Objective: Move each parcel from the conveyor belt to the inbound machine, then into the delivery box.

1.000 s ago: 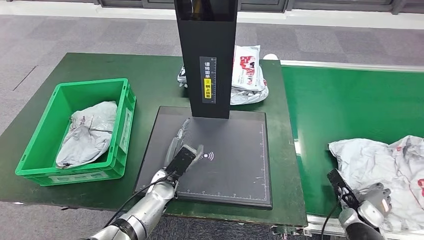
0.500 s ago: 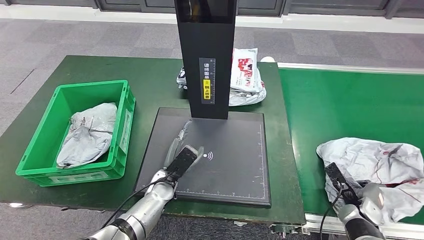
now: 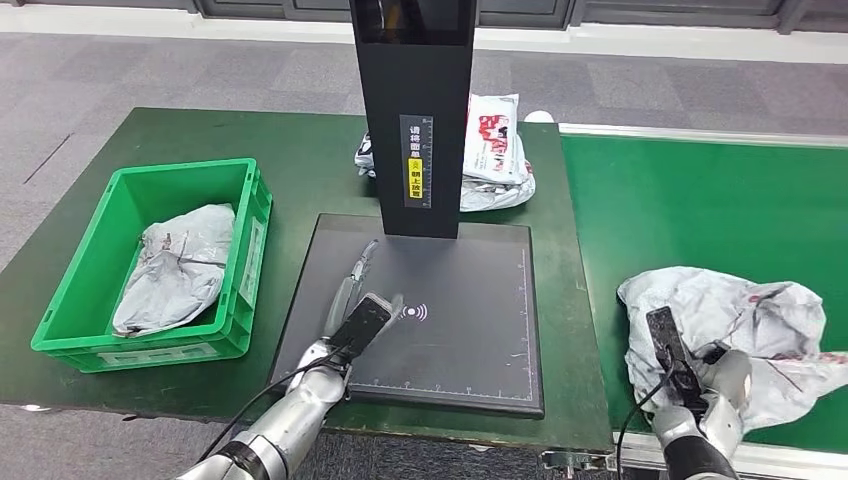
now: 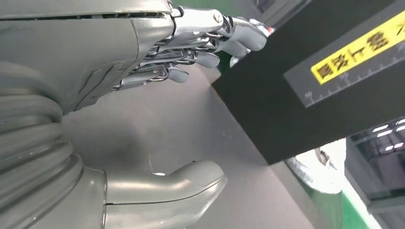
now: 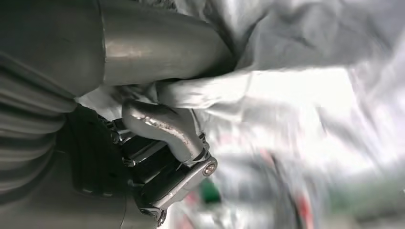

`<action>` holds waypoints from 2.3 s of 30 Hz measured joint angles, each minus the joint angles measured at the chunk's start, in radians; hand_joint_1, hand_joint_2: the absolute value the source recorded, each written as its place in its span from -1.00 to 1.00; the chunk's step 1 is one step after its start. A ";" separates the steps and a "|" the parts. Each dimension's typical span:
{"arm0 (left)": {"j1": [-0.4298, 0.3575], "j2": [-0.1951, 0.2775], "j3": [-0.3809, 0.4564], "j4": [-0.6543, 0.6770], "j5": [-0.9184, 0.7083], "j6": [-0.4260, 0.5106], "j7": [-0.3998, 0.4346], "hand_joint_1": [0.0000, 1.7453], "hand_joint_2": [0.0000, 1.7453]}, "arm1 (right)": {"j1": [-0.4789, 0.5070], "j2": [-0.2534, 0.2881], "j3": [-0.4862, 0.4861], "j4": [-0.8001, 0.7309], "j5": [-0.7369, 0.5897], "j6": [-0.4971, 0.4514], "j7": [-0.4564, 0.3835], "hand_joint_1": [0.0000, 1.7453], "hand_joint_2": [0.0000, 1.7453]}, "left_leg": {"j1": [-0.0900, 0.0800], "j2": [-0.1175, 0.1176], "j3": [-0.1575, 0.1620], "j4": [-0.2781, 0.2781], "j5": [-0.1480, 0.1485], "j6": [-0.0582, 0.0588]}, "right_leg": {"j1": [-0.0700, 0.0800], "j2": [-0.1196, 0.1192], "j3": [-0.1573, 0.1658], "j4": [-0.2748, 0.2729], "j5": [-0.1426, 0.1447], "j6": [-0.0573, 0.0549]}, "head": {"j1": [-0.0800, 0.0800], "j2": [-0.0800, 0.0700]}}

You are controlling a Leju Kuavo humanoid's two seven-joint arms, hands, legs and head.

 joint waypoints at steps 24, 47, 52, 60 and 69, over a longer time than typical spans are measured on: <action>-0.020 -0.003 -0.024 -0.135 0.012 0.249 -0.131 -1.00 1.00 | 0.043 0.206 0.753 -0.492 -0.417 0.242 -0.227 1.00 1.00 | 0.000 -0.004 -0.004 0.000 0.002 -0.001 | 0.001 -0.003 -0.004 0.001 -0.001 -0.001 | 0.000 0.000; -0.028 -0.002 -0.046 -0.143 0.031 0.311 -0.161 -1.00 1.00 | 0.026 0.218 0.904 -0.338 -0.460 0.264 -0.222 -1.00 0.00 | 0.000 -0.005 -0.005 0.000 0.002 -0.001 | 0.001 -0.003 -0.005 0.001 -0.001 -0.001 | 0.000 0.000; -0.028 0.000 -0.046 -0.148 0.025 0.312 -0.166 -1.00 1.00 | 0.032 0.216 0.900 -0.350 -0.489 0.217 -0.247 -1.00 -1.00 | 0.000 -0.005 -0.005 0.000 0.002 -0.001 | 0.001 -0.003 -0.005 0.001 -0.001 -0.001 | 0.000 0.000; -0.030 -0.003 -0.047 -0.134 0.007 0.301 -0.155 -1.00 1.00 | 0.076 0.209 0.810 -0.432 -0.628 -0.009 -0.359 -1.00 -1.00 | 0.000 -0.005 -0.005 0.000 0.002 -0.001 | 0.000 -0.003 -0.006 0.001 -0.001 -0.001 | 0.000 0.000; -0.038 -0.009 -0.073 -0.099 -0.021 0.241 -0.104 -1.00 -1.00 | 0.079 0.201 0.763 -0.450 -0.777 0.036 -0.423 -1.00 -1.00 | -0.001 -0.004 -0.005 0.000 0.002 -0.001 | 0.000 -0.003 -0.006 0.001 -0.001 -0.001 | 0.000 0.000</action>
